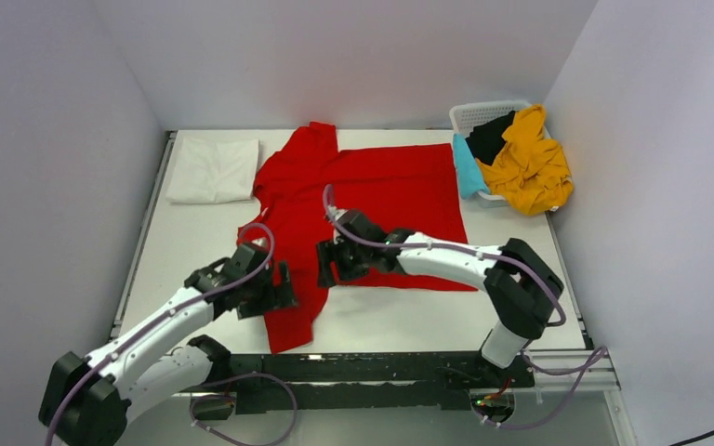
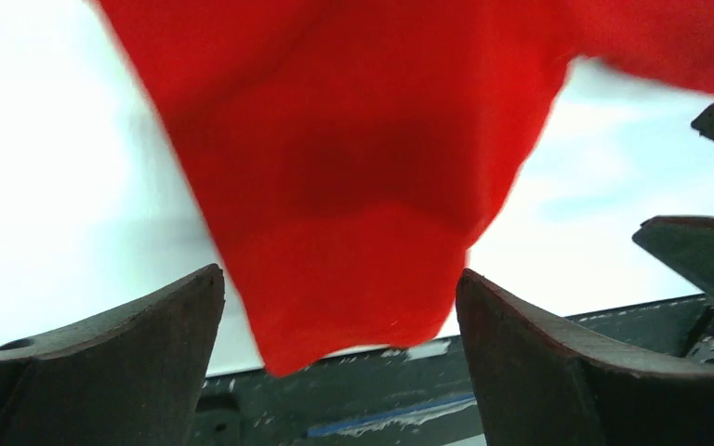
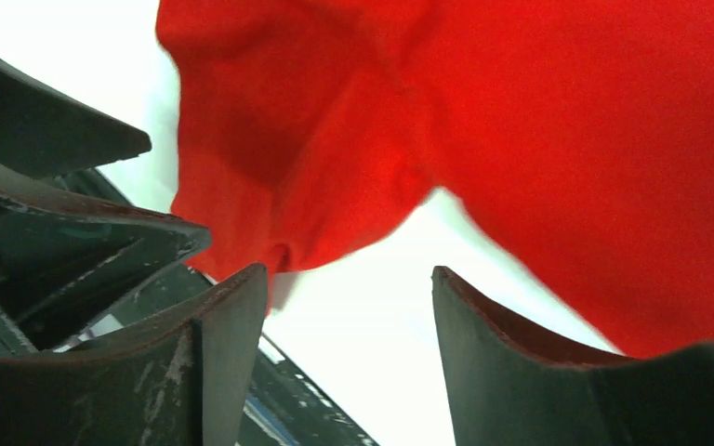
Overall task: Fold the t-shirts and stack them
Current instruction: Flatten out the tshirt
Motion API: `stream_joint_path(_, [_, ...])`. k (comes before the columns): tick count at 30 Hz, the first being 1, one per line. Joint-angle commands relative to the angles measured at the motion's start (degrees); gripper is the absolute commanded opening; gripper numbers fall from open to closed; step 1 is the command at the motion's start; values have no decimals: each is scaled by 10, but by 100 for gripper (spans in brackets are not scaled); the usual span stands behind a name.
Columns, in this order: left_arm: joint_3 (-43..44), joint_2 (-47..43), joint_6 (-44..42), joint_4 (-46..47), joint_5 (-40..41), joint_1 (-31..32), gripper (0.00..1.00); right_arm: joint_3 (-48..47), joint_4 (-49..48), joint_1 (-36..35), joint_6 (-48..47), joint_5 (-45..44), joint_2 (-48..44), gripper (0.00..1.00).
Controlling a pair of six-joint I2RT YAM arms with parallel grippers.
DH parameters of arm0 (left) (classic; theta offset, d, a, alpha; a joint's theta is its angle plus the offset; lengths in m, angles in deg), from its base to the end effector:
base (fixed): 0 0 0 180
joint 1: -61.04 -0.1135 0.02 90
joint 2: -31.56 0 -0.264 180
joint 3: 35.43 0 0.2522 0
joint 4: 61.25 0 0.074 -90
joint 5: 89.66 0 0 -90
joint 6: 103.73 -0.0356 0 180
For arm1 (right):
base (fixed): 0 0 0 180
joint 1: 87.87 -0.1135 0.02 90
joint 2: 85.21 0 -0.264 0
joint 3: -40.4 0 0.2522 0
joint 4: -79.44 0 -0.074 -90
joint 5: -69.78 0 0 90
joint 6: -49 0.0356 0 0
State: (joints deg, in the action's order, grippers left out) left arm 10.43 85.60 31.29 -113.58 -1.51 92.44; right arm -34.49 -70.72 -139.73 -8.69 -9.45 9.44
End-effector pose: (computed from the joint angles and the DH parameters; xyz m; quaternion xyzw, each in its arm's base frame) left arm 0.1433 -0.0888 0.1959 -0.1106 0.9606 -0.1697 0.1903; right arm 0.2105 0.2789 0.2084 -0.1906 0.9153 0.2958 0.1961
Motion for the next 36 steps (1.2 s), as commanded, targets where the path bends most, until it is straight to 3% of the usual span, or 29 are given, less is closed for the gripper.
stream_joint_path(1, [-43, -58, 84, -69, 17, 23, 94, -16, -34, -41, 60, 2, 52, 64])
stream_joint_path(8, [-92, -29, 96, 8, 2, 37, 76, -51, -14, -58, 83, -3, 115, 54])
stream_joint_path(15, [-91, 42, 99, 50, 17, 43, 40, -89, 22, -64, 99, -31, 158, 44])
stream_joint_path(18, [-75, 54, 98, 38, 52, 43, 20, -108, 44, -66, 99, -47, 169, 34])
stream_joint_path(20, [-61, 52, 100, 12, 72, 43, 3, -109, 47, -66, 100, -58, 168, 18])
stream_joint_path(21, [-55, 47, 97, 4, 79, 43, 0, -109, 48, -66, 99, -63, 165, 4])
stream_joint_path(24, [-41, 19, 85, -12, 83, 43, 0, -126, 61, -66, 73, -62, 157, 0])
stream_joint_path(28, [-22, -46, 74, -53, 89, 43, 0, -147, 86, -65, 0, 41, 130, 0])
stream_joint_path(36, [2, -137, 65, -133, 94, 43, 0, -196, 261, -63, -57, 105, 79, 0])
